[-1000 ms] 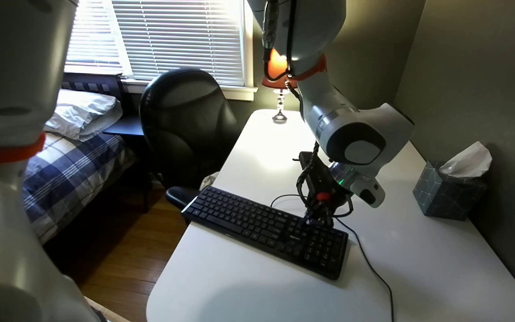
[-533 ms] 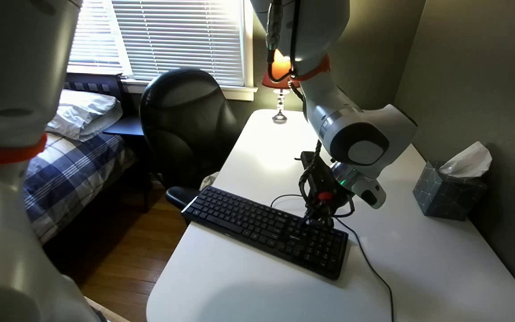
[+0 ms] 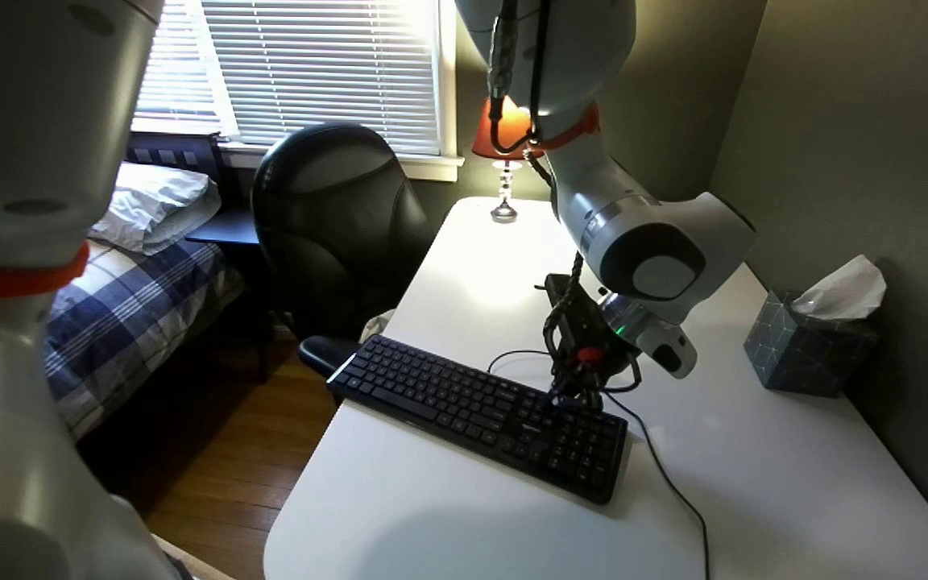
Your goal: Press a key on the right side of the keyboard
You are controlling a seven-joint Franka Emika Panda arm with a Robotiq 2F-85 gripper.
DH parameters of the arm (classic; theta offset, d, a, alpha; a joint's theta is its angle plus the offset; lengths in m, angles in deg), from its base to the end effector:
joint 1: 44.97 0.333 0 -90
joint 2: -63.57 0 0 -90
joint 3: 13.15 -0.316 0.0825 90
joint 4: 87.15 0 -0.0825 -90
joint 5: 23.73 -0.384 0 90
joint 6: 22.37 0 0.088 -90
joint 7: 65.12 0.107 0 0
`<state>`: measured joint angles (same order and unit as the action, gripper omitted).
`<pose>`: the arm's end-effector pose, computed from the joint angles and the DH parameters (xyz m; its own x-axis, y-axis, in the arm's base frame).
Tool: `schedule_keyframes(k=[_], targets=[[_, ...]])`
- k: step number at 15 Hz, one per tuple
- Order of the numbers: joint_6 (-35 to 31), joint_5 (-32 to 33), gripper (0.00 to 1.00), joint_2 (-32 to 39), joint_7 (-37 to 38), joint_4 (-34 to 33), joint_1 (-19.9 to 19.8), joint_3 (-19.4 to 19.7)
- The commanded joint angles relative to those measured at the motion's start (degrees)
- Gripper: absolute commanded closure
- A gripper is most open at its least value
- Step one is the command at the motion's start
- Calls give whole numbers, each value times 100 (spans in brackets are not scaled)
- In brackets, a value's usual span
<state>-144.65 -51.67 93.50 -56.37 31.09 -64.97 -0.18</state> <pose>0.4622 -0.2803 0.1558 0.4425 -0.7774 -0.4471 -0.8860 -0.4560 -0.0840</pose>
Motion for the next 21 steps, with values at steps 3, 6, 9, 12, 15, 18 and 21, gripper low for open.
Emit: schedule_keyframes(k=[3,6,9,12,15,18,21], targets=[[157,-95,100,159,-4,-176,-104,-87],[174,-107,100,213,-6,-221,-126,-108],[217,-122,100,268,-15,-273,-160,-122],[255,-130,100,296,-16,-307,-180,-129],[237,-121,100,261,-11,-279,-170,-126],[197,-105,100,167,-13,-197,-143,-119],[113,-75,100,0,-14,-47,-92,-105]])
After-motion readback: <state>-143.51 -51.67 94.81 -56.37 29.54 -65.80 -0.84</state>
